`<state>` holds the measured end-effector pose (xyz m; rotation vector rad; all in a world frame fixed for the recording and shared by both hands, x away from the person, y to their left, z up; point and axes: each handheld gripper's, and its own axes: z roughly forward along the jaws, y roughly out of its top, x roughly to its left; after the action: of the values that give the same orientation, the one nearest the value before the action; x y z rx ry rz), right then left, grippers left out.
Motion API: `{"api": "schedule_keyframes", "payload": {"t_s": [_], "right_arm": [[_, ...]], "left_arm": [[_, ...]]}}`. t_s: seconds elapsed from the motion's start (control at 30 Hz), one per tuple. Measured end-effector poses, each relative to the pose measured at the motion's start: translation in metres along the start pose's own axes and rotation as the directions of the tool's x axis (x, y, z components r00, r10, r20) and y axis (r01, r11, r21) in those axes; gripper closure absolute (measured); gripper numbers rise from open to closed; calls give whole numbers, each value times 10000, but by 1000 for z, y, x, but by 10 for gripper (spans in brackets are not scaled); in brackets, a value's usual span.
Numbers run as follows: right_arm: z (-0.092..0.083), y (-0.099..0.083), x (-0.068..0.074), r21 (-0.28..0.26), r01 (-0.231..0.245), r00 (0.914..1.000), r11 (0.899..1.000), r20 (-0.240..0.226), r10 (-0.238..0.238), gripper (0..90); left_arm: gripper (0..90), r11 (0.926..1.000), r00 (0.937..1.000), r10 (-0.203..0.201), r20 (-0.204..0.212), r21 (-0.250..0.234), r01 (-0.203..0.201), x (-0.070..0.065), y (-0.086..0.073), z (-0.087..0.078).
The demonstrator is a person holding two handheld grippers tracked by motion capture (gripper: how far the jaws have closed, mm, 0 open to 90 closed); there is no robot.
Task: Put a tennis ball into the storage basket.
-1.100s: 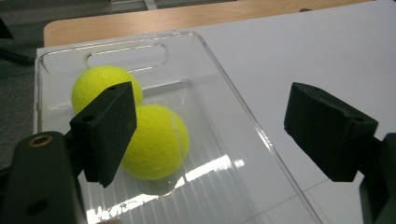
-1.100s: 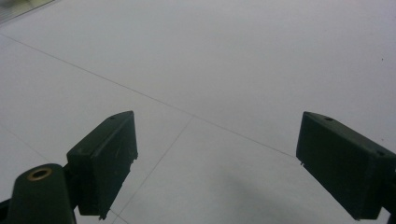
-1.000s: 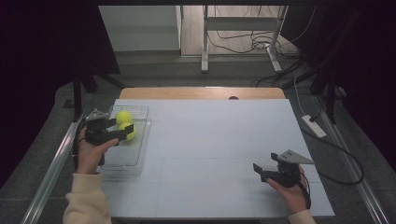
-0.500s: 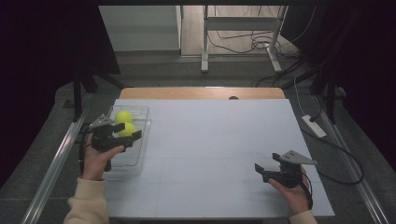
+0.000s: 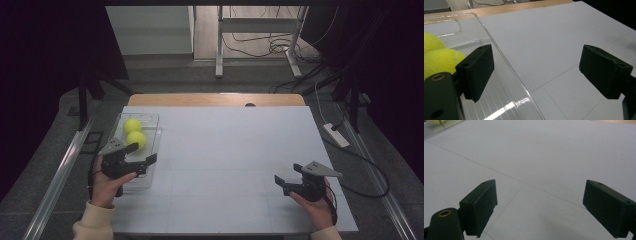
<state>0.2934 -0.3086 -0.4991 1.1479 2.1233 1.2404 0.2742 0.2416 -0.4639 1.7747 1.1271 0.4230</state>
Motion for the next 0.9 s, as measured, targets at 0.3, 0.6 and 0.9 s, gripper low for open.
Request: {"api": "schedule_keyframes", "payload": {"t_s": [0.3, 0.6, 0.9], "right_arm": [[-2, 3, -1, -215, 64, 9994, 9997, -331, -71, 119], [-2, 2, 0, -262, 277, 9970, 9993, -713, -295, 120], [-2, 2, 2, -237, 327, 9960, 9992, -820, -345, 120]], "left_arm": [[127, 9989, 9975, 407, 581, 206, -420, -23, -21, 10], [121, 9964, 9957, 763, 520, 328, -781, -30, -24, 18], [122, 9958, 9954, 796, 528, 407, -818, -27, -24, 19]]}}
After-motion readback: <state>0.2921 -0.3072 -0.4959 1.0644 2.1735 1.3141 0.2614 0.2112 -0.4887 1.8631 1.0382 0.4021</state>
